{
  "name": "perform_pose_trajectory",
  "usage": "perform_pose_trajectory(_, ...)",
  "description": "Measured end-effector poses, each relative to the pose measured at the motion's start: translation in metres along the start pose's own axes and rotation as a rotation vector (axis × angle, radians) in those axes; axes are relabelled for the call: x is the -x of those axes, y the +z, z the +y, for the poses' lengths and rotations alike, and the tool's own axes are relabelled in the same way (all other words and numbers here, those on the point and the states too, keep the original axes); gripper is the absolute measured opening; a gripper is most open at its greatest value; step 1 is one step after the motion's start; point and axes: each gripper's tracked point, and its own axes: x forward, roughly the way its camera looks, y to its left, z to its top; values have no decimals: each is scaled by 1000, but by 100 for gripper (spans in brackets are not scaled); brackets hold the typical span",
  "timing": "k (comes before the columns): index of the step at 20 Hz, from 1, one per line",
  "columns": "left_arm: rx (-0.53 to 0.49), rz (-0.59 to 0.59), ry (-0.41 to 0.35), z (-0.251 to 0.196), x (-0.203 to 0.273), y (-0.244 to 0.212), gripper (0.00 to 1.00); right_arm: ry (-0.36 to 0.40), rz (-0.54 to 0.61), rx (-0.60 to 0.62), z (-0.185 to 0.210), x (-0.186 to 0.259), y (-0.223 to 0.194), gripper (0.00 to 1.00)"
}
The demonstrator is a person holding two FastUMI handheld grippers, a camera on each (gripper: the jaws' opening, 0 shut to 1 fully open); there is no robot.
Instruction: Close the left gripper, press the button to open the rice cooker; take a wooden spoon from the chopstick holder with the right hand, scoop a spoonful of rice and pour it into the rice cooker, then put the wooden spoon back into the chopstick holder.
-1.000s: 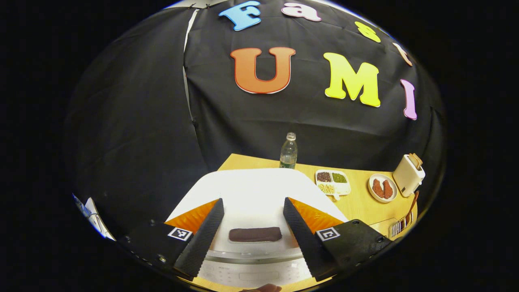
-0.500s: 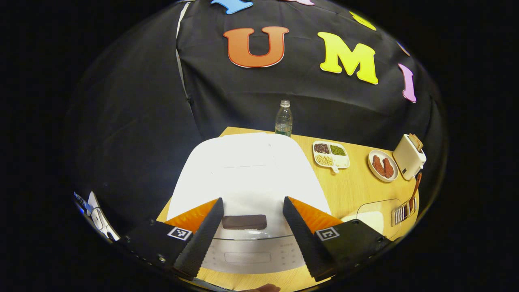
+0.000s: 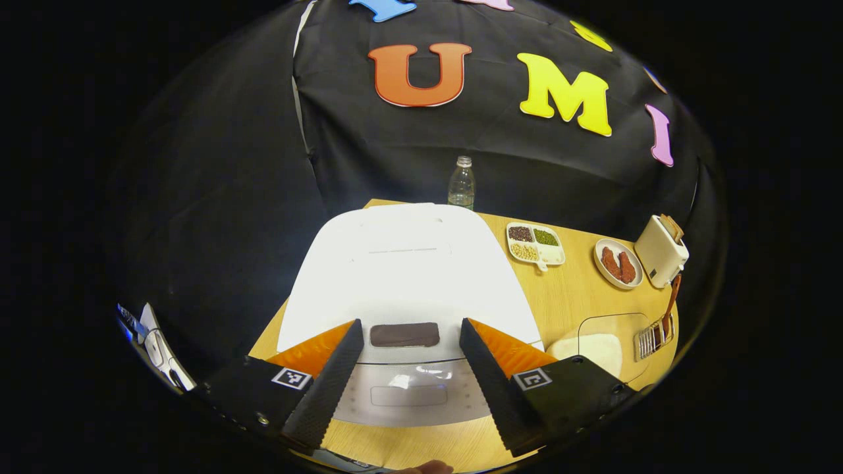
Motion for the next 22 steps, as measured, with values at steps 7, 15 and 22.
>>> perform_pose_trajectory(7, -8, -58, 2, -7, 3, 3, 95, -31, -12, 22, 6, 12, 6, 100)
perform_pose_trajectory(15, -53, -195, -39, -34, 61, 18, 95, -102, -49, 58, 2, 39, 28, 100)
perform_pose_trajectory(22, 6, -403, -64, -51, 151, 22, 95, -179, -73, 64, -12, 61, 59, 100)
